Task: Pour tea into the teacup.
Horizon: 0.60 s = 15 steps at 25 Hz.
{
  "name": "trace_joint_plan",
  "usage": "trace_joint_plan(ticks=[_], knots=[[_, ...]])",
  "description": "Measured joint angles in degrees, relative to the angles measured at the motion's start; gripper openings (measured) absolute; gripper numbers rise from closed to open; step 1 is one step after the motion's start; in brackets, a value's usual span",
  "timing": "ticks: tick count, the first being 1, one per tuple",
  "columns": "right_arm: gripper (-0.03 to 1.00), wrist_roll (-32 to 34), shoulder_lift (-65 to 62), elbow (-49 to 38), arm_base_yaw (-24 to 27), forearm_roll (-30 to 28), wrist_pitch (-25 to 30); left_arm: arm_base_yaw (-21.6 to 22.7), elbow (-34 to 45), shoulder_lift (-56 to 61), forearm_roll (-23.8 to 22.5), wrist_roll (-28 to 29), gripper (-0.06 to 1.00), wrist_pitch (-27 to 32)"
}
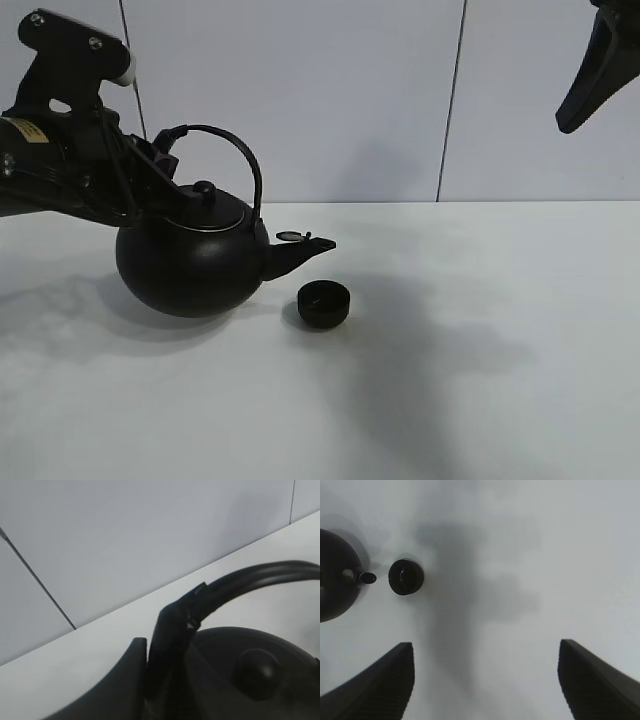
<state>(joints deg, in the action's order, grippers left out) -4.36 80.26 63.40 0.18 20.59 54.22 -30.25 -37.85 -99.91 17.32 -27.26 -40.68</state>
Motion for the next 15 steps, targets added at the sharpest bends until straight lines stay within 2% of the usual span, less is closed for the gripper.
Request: trace_joint_plan(ticks=[15], knots=[[0.55,0.0,0.0,0.0,0.0,0.0,0.0,0.8,0.0,0.0,-0.3,-0.1,0.13,0.0]])
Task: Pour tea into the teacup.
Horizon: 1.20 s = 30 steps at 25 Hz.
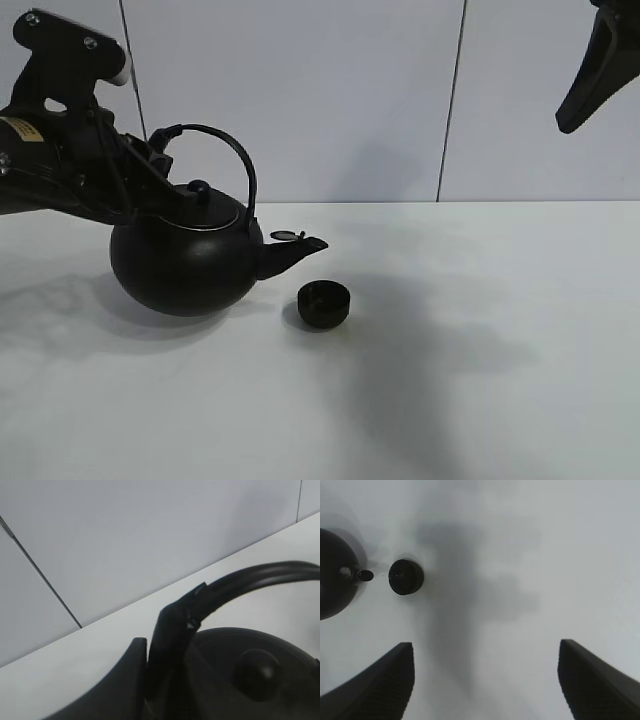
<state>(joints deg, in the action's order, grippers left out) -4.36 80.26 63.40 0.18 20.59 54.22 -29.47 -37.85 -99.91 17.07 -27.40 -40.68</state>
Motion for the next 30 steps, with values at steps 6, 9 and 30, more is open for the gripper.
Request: trace_joint_plan(ticks=[6,9,30], knots=[[0.55,0.0,0.0,0.0,0.0,0.0,0.0,0.0,0.0,0.0,-0.7,0.0,0.13,0.0],[0.55,0.0,0.0,0.0,0.0,0.0,0.0,0.0,0.0,0.0,-1.2,0.0,0.13,0.1],[0.55,0.0,0.0,0.0,0.0,0.0,0.1,0.1,0.0,0.0,-3.9,0.0,0.13,1.1]])
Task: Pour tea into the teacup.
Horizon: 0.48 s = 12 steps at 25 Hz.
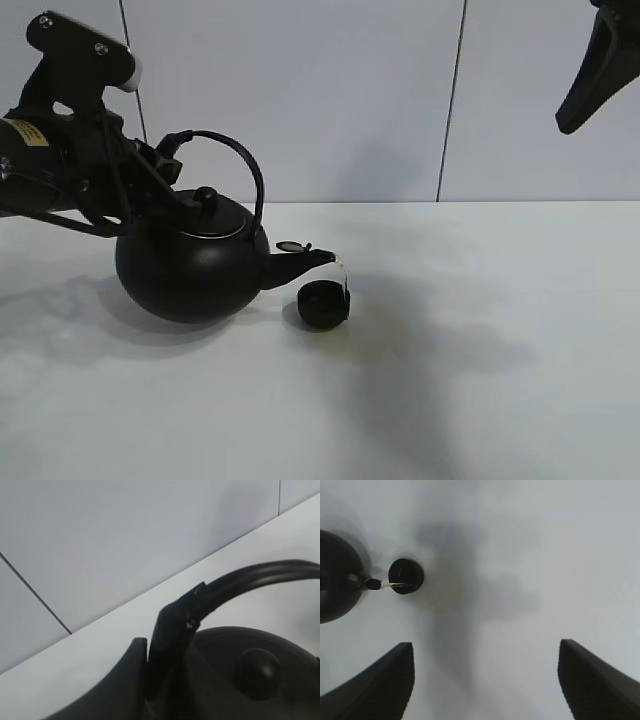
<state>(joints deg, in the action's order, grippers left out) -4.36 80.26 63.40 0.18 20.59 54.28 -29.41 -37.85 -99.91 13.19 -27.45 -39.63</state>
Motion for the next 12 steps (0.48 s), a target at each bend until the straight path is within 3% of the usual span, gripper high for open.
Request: trace_joint_plan(ticks=[12], knots=[[0.55,0.0,0.0,0.0,0.0,0.0,0.1,1.3,0.0,0.0,0.1,0.0,0.13,0.0]])
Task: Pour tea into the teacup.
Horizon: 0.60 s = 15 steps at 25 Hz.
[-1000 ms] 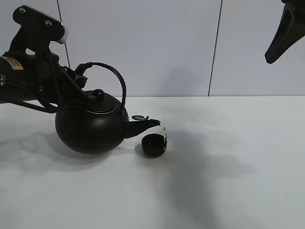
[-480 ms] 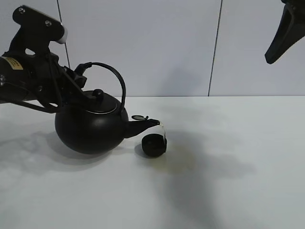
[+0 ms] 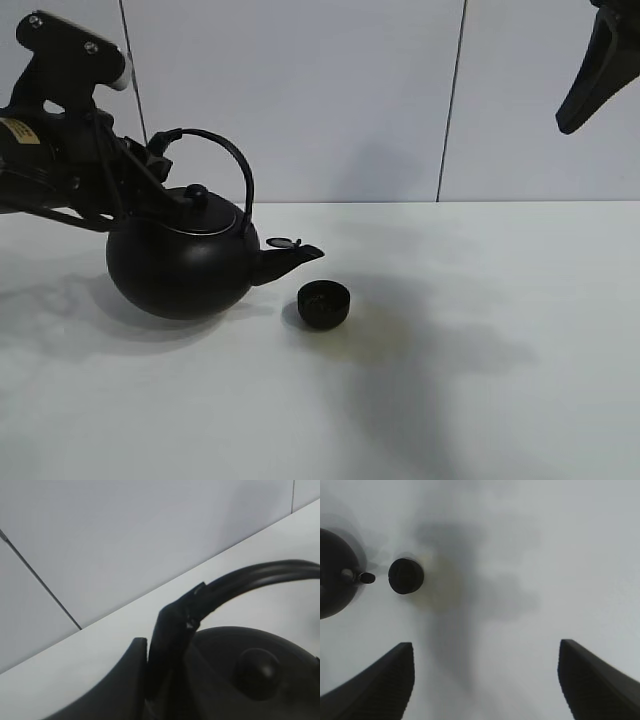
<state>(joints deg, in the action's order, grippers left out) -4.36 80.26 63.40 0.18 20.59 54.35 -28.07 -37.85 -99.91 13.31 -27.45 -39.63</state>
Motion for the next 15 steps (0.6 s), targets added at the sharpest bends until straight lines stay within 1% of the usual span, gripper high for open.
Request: trace_joint_plan(ticks=[15], knots=[[0.55,0.0,0.0,0.0,0.0,0.0,0.0,0.0,0.0,0.0,0.0,0.0,0.12,0.0]])
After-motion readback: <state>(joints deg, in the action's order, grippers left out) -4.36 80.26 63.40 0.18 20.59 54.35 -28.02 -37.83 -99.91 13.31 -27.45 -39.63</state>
